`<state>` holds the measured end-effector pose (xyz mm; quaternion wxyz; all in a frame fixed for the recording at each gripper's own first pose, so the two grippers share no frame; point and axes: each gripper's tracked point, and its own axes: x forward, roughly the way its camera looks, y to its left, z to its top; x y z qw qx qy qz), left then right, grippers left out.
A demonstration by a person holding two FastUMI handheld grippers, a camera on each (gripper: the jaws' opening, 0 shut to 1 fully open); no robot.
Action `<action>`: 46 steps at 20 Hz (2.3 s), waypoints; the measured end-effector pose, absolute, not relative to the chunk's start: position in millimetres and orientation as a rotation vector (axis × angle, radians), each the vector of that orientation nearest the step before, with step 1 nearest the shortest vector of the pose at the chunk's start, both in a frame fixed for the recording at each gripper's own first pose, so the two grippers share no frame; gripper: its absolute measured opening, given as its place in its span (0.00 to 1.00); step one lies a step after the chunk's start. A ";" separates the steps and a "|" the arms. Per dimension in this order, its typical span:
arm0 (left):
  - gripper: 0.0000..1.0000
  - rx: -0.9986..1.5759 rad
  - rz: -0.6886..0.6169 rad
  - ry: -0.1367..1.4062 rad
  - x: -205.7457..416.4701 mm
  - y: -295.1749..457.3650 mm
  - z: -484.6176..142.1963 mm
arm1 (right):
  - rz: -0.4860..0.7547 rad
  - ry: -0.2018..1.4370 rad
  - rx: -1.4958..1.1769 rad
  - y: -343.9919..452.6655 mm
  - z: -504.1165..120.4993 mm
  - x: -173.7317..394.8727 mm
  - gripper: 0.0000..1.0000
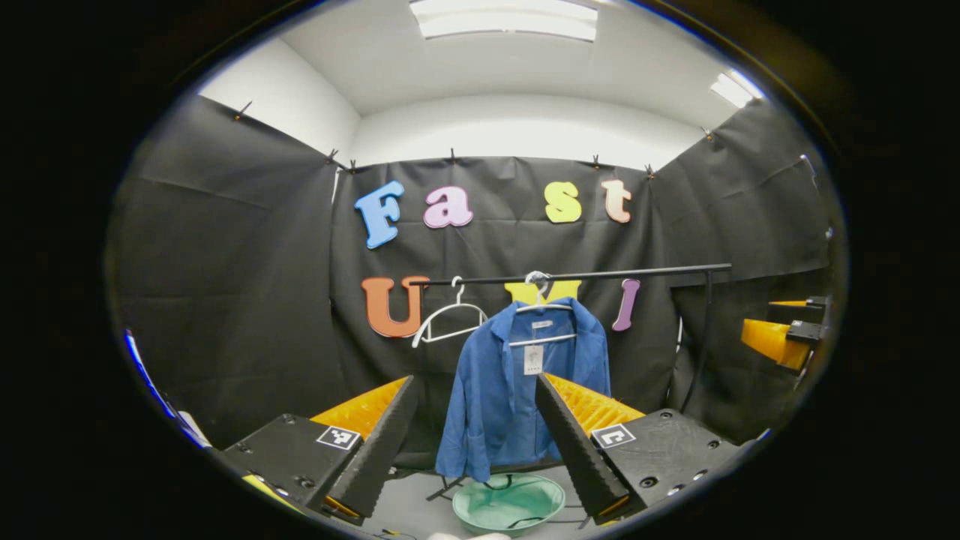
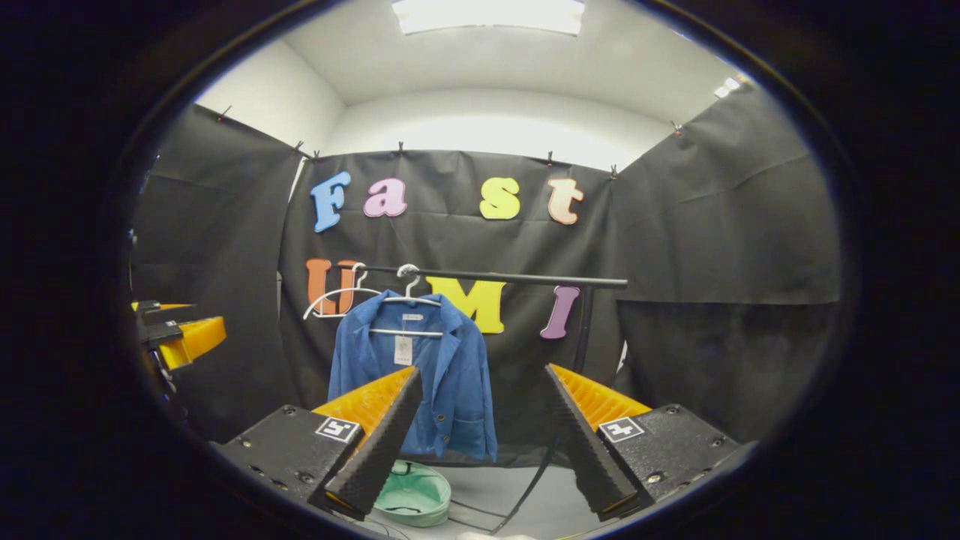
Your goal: Grasp the clothes on the hanger with both hands and then place them into the laundry hamper below.
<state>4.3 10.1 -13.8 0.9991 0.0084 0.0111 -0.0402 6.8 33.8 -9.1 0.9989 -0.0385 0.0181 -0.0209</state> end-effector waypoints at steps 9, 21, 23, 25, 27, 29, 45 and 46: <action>1.00 0.012 -0.023 0.046 58.5 -12.0 -33.8 | 0.065 0.075 -0.068 44.1 -31.5 87.8 1.00; 0.92 0.044 -0.003 0.028 178.9 -71.2 -66.8 | 0.213 0.131 -0.047 55.5 -76.1 243.2 0.96; 1.00 0.049 -0.010 0.031 201.4 -81.7 -74.5 | 0.238 0.142 -0.053 63.1 -84.5 269.5 0.93; 1.00 0.061 -0.003 0.034 222.3 -86.1 -82.5 | 0.252 0.148 -0.054 67.1 -91.1 295.3 0.92; 0.97 0.078 0.012 0.045 243.9 -86.8 -91.0 | 0.266 0.163 -0.052 72.3 -99.4 319.3 0.90; 0.96 0.076 0.017 0.048 264.0 -89.2 -98.4 | 0.285 0.169 -0.036 78.8 -105.6 338.2 0.89; 0.92 0.079 0.195 0.136 361.4 -47.5 -156.2 | 0.242 0.224 -0.008 79.9 -159.9 464.9 0.76; 0.87 0.071 0.197 0.139 362.9 -46.3 -157.1 | 0.245 0.219 -0.003 78.7 -159.3 465.3 0.74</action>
